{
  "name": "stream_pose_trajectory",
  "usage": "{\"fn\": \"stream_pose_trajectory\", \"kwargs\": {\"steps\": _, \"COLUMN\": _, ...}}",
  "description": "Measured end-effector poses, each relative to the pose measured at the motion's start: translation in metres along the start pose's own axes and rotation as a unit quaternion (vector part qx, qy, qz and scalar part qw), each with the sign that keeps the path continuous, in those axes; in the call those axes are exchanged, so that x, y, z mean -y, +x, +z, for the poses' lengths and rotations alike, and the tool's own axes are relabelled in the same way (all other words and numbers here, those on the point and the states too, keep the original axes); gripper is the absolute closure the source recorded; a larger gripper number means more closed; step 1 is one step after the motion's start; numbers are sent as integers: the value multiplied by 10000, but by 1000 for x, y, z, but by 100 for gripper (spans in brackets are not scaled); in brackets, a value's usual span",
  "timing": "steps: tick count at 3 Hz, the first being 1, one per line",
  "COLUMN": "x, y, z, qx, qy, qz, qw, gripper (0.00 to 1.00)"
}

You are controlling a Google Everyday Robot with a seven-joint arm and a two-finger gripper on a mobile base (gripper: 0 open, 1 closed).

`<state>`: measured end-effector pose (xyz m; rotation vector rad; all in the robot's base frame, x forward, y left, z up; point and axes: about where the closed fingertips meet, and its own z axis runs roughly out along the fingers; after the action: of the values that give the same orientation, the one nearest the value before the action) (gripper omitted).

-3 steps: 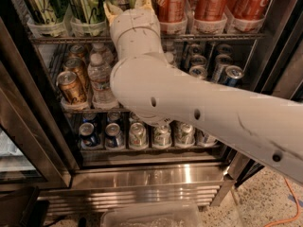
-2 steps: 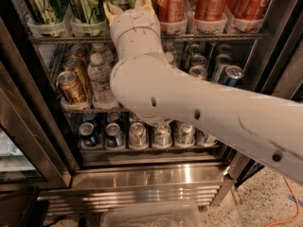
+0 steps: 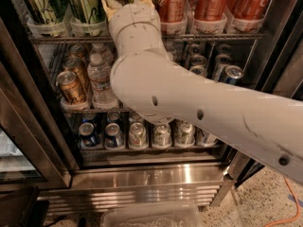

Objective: Pick green can from top shelf of fridge

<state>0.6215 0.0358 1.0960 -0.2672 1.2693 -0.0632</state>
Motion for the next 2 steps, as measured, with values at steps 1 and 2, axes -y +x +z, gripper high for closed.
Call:
{"fn": "stream_pose_trajectory", "kwargs": {"steps": 1, "x": 4, "y": -32, "z": -4, "qx": 350, "qy": 13, "qz": 166, "qw": 9992, "gripper": 100}}
{"fn": "stream_pose_trajectory", "kwargs": {"steps": 2, "x": 12, "y": -52, "z": -10, "qx": 551, "qy": 58, "qz": 259, "qw": 9981, "gripper": 100}}
